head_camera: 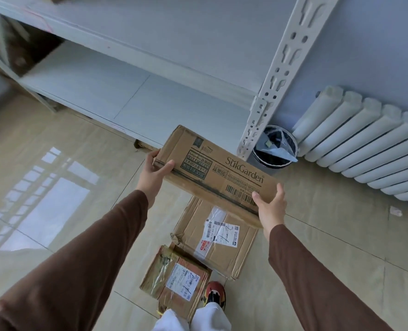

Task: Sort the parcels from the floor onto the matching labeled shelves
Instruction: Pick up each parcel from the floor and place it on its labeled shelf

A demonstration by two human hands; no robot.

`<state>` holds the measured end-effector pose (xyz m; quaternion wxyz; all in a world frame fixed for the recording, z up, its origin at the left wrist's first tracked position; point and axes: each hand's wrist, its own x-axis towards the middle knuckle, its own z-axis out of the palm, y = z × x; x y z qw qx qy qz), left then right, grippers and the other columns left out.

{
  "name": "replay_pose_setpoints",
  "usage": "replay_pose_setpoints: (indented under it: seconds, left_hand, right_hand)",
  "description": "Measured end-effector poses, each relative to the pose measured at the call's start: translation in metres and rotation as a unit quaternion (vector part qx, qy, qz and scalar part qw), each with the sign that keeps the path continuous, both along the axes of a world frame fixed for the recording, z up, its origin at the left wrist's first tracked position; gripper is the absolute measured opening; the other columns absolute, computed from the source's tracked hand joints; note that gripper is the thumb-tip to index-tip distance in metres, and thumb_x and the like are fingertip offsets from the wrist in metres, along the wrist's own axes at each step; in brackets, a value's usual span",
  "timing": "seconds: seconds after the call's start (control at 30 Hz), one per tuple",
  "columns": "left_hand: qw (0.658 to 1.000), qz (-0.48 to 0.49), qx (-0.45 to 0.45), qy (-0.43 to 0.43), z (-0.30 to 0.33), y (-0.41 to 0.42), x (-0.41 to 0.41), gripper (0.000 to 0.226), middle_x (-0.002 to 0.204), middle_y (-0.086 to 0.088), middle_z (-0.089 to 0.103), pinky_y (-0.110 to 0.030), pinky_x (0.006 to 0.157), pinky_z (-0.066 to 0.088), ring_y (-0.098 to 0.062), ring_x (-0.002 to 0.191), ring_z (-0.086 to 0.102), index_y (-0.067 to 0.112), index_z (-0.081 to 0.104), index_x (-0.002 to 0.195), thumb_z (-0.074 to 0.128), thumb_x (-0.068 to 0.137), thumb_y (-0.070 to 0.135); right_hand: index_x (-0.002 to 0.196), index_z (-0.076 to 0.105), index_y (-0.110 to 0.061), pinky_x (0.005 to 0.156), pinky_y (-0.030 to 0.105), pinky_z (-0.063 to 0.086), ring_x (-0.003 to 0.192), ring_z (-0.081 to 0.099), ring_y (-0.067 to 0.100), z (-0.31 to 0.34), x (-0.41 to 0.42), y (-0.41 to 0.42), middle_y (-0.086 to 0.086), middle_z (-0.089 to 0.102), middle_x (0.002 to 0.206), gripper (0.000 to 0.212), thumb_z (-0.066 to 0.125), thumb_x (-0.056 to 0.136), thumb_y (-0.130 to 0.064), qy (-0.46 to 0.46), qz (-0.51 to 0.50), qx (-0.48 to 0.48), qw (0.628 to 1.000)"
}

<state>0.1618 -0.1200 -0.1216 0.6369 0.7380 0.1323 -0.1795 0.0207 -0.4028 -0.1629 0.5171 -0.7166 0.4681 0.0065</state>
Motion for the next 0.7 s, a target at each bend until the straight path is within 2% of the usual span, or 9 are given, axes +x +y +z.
replay_pose_setpoints:
  seconds: [0.13,0.23,0.3,0.4,0.47,0.53,0.6,0.7]
  left_hand:
    - [0.996,0.039,-0.047,-0.07,0.092,0.043,-0.021,0.042,0.108,0.003,0.071,-0.018,0.071,0.054,-0.009,0.092,0.07,0.02,0.056,0.132,0.073,0.094,0.016]
    - [0.989,0.059,-0.061,-0.124,0.156,0.08,-0.041,0.043,0.114,-0.002,0.07,-0.019,0.076,0.055,-0.013,0.096,0.07,0.023,0.059,0.128,0.076,0.091,0.013]
    - [0.982,0.073,-0.066,-0.164,0.194,0.108,-0.055,0.049,0.126,-0.009,0.065,-0.023,0.079,0.056,-0.019,0.104,0.069,0.028,0.059,0.128,0.08,0.087,0.011]
    - [0.97,0.107,-0.061,-0.208,0.245,0.152,-0.079,0.065,0.133,-0.004,0.059,-0.022,0.08,0.057,-0.016,0.111,0.065,0.033,0.054,0.136,0.082,0.083,0.007]
    - [0.962,0.131,-0.052,-0.232,0.27,0.189,-0.093,0.075,0.138,-0.001,0.055,-0.028,0.09,0.058,-0.017,0.121,0.06,0.04,0.05,0.14,0.086,0.079,0.015]
    - [0.956,0.15,-0.033,-0.249,0.291,0.231,-0.108,0.075,0.142,0.0,0.05,-0.04,0.102,0.055,-0.021,0.129,0.054,0.05,0.052,0.134,0.09,0.072,0.031]
    - [0.949,0.174,-0.026,-0.263,0.31,0.279,-0.126,0.076,0.144,0.001,0.045,-0.045,0.106,0.052,-0.023,0.132,0.05,0.053,0.052,0.133,0.089,0.068,0.041]
    - [0.935,0.213,-0.027,-0.281,0.336,0.345,-0.148,0.08,0.145,-0.002,0.043,-0.036,0.1,0.054,-0.024,0.131,0.051,0.051,0.052,0.135,0.089,0.065,0.046]
  right_hand:
    - [0.162,0.018,-0.032,0.119,0.047,0.033,0.15,0.032,0.026,0.061,0.005,0.036,0.002,0.022,0.166,0.09,0.075,0.093,-0.024,-0.051,0.039,0.07,0.995]
    - [0.158,0.018,-0.043,0.123,0.053,0.029,0.152,0.03,0.025,0.108,0.018,0.067,-0.004,0.029,0.165,0.097,0.079,0.083,-0.039,-0.076,0.091,0.097,0.988]
    - [0.16,0.017,-0.041,0.122,0.052,0.027,0.151,0.03,0.025,0.14,0.027,0.092,-0.003,0.031,0.164,0.091,0.075,0.091,-0.03,-0.096,0.116,0.132,0.98]
    - [0.158,0.015,-0.047,0.122,0.057,0.026,0.15,0.032,0.03,0.18,0.039,0.135,-0.001,0.031,0.165,0.087,0.071,0.096,-0.028,-0.119,0.164,0.173,0.964]
    - [0.154,0.017,-0.053,0.119,0.061,0.03,0.145,0.037,0.03,0.202,0.048,0.169,-0.002,0.036,0.161,0.084,0.072,0.096,-0.029,-0.131,0.194,0.186,0.954]
    - [0.157,0.018,-0.046,0.12,0.054,0.031,0.141,0.041,0.026,0.226,0.053,0.209,-0.002,0.04,0.157,0.083,0.071,0.097,-0.023,-0.158,0.219,0.189,0.944]
    - [0.159,0.019,-0.038,0.119,0.046,0.032,0.138,0.043,0.024,0.253,0.051,0.257,0.0,0.041,0.156,0.083,0.07,0.097,-0.016,-0.194,0.241,0.199,0.93]
    - [0.16,0.016,-0.039,0.117,0.05,0.037,0.144,0.04,0.026,0.284,0.051,0.321,-0.001,0.037,0.161,0.087,0.071,0.096,-0.016,-0.212,0.267,0.228,0.912]
